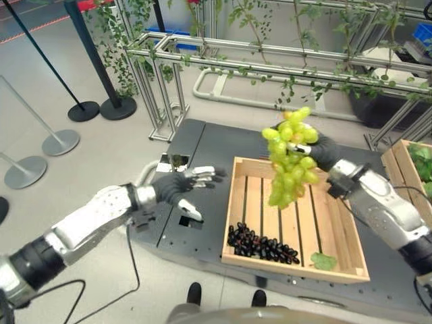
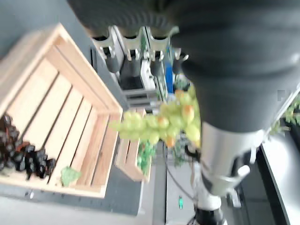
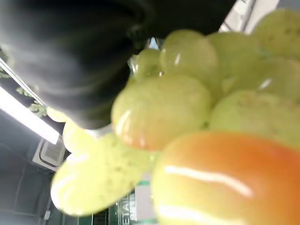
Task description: Pick up the fruits from the basket on one side to the basket on the other side
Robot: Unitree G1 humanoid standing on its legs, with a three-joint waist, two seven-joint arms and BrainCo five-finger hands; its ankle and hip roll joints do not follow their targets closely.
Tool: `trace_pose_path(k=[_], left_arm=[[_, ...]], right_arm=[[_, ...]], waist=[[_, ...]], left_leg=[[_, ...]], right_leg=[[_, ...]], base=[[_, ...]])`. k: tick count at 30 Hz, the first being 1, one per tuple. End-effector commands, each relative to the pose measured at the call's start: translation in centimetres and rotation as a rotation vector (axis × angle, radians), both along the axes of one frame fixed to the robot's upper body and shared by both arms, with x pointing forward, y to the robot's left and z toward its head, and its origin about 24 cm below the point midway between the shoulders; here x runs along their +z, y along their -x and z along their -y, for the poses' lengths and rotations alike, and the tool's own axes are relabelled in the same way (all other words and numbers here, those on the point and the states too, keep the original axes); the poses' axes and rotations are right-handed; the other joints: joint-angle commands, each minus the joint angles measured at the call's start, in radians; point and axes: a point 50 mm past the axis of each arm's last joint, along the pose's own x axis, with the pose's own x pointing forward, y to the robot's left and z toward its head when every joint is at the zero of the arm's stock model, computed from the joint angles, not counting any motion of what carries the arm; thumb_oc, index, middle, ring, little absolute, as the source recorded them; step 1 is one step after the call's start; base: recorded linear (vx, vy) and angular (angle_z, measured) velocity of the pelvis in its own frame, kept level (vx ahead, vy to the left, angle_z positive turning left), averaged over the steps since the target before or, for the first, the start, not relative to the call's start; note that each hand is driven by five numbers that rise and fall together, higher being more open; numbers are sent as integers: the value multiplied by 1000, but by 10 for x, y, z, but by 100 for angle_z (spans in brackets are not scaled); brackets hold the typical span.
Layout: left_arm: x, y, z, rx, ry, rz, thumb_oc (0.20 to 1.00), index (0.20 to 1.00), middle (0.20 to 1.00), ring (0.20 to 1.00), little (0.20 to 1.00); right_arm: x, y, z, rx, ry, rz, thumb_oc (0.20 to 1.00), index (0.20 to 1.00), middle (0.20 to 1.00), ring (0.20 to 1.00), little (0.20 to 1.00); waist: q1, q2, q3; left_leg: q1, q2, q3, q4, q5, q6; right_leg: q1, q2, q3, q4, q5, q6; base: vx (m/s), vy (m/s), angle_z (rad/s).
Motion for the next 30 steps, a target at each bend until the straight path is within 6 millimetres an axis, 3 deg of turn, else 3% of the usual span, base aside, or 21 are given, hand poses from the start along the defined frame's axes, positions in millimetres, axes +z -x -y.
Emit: trace_pose_path(k=[1, 10, 15, 16, 18, 20, 30], left_arm=[[20, -5, -18, 93, 83, 111, 1000, 1000, 1000, 1000, 1000], [12, -8, -39, 339, 174, 220, 1000, 1000, 1000, 1000, 1000], [9, -22, -9, 290, 156, 260, 1000, 1000, 1000, 1000, 1000], [8, -26, 6, 242, 177, 242, 1000, 1000, 1000, 1000, 1000], [9, -29, 13, 227, 176, 252, 1000, 1000, 1000, 1000, 1000], [14, -35, 35, 142, 147, 280, 1000, 1000, 1000, 1000, 1000], [16, -46, 79, -57, 44, 283, 1000, 1000, 1000, 1000, 1000]], right_arm=[[41, 6, 4, -7, -39, 222, 200, 200, 200, 200, 200], [31, 14, 2, -15, -80, 211, 200, 200, 200, 200, 200], [27, 8, -16, 36, -88, 190, 200, 200, 200, 200, 200], [26, 5, -23, 56, -95, 181, 200, 200, 200, 200, 200], [26, 3, -26, 62, -97, 179, 200, 200, 200, 200, 200], [27, -1, -36, 88, -103, 180, 200, 200, 200, 200, 200], [36, -9, -62, 172, -64, 209, 200, 200, 200, 200, 200]], waist=[[21, -58, -34], [32, -71, -34], [27, -80, -34], [24, -81, -34], [24, -81, -33], [18, -81, -32], [3, -75, -26]], left_leg=[[12, -30, 5, 25, -67, 6], [12, -30, 1, 32, -72, 8], [8, -28, 2, 37, -76, 10], [8, -29, 4, 39, -77, 11], [7, -29, 5, 39, -77, 12], [10, -28, 8, 40, -80, 14], [13, -28, 17, 48, -88, 20]], right_leg=[[15, -47, 0, 78, -46, 97], [18, -46, -4, 78, -52, 92], [18, -45, 1, 78, -55, 88], [17, -44, 4, 78, -55, 89], [16, -44, 6, 78, -55, 88], [15, -43, 12, 80, -56, 88], [12, -42, 28, 83, -56, 90]], base=[[0, 0, 0], [7, -3, 2], [0, -4, 1], [0, 0, 0], [0, 0, 0], [0, 0, 0], [2, 1, 0]])
